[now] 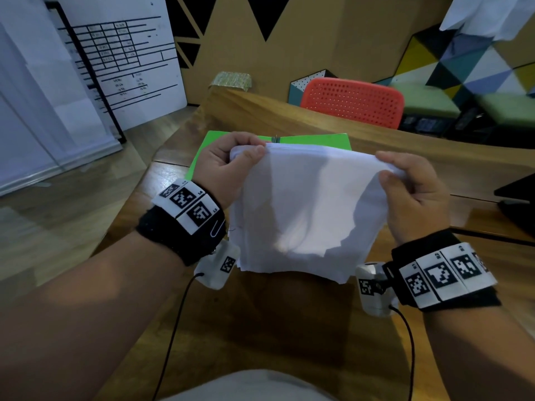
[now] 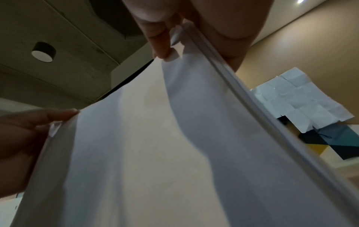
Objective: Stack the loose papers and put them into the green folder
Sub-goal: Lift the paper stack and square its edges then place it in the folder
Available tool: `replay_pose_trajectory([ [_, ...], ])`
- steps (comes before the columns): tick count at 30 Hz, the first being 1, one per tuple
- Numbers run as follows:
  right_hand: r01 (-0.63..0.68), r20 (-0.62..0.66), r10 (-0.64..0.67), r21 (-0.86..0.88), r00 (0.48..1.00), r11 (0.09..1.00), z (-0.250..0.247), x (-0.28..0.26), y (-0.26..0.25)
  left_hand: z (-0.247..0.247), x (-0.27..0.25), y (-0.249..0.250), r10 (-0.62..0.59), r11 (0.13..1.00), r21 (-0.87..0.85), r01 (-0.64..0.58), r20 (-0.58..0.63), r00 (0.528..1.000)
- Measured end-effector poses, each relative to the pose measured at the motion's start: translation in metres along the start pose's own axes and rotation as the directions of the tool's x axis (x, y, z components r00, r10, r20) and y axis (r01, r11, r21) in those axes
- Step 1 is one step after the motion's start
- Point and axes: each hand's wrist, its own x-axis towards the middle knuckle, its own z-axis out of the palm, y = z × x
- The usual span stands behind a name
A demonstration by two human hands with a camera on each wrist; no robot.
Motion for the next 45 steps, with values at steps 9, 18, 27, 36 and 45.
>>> replay_pose_trajectory([
  [9, -0.373, 0.073, 0.368, 0.293, 0.927, 0.880, 0.012, -0.006, 0.013, 0.010, -0.011, -0.009, -0.135, 0.990, 0.032, 0.137, -0.055, 0.989],
  [18, -0.388, 0.007, 0.438, 0.480, 0.899, 0.787, 0.011, 0.000, 0.001, 0.013, -0.008, 0.006, -0.119, 0.993, -0.021, 0.117, -0.194, 0.974],
  [27, -0.432, -0.098, 0.538, 0.484, 0.838, 0.761, 0.015, 0.008, -0.005, 0.019, -0.002, 0.013, -0.156, 0.988, -0.033, 0.152, -0.173, 0.973],
  [36, -0.398, -0.109, 0.511, 0.499, 0.853, 0.770, 0.016, 0.015, 0.003, 0.017, 0.000, 0.008, -0.142, 0.989, -0.059, 0.136, -0.114, 0.983],
  [45, -0.384, 0.029, 0.408, 0.406, 0.913, 0.830, 0.017, -0.002, 0.003, 0.012, -0.011, -0.015, -0.119, 0.984, 0.140, 0.114, 0.030, 0.992],
])
